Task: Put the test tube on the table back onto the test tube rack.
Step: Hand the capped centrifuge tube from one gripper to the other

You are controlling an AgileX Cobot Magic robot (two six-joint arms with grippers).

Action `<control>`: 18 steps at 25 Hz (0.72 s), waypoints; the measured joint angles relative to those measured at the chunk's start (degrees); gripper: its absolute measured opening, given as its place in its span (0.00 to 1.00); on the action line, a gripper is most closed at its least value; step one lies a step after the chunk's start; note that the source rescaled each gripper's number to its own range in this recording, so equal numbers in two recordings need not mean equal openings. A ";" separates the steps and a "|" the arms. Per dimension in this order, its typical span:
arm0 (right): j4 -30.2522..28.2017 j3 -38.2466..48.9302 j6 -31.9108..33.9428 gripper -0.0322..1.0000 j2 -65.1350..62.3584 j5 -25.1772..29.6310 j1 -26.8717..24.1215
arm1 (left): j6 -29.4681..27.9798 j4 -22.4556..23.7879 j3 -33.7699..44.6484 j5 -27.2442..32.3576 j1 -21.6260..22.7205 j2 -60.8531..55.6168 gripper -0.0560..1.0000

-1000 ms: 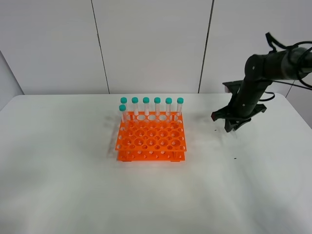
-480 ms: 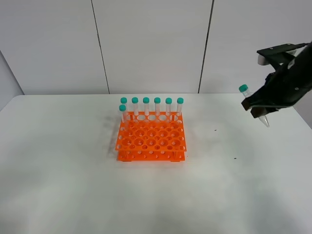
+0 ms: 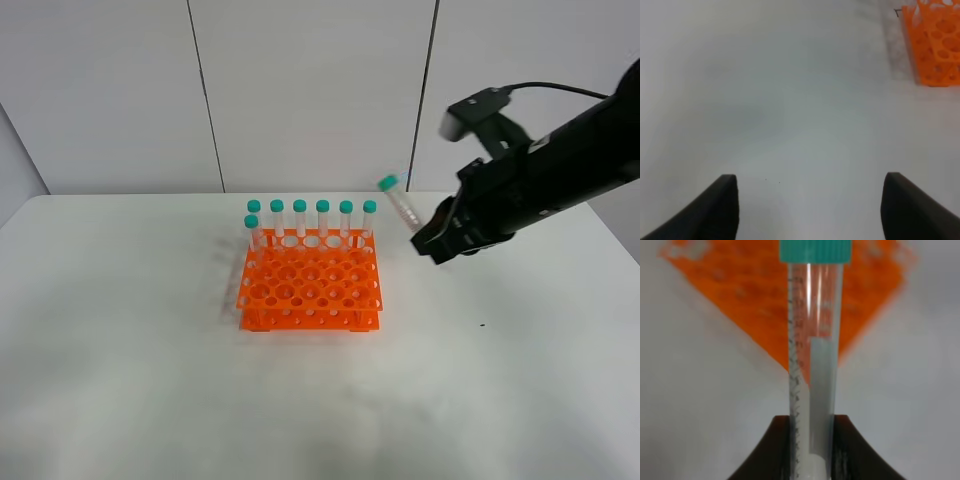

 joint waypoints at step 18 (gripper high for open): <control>23.68 0.00 -25.69 0.07 9.62 3.94 6.33 | 0.00 0.05 -0.07 -0.05 0.00 0.00 0.90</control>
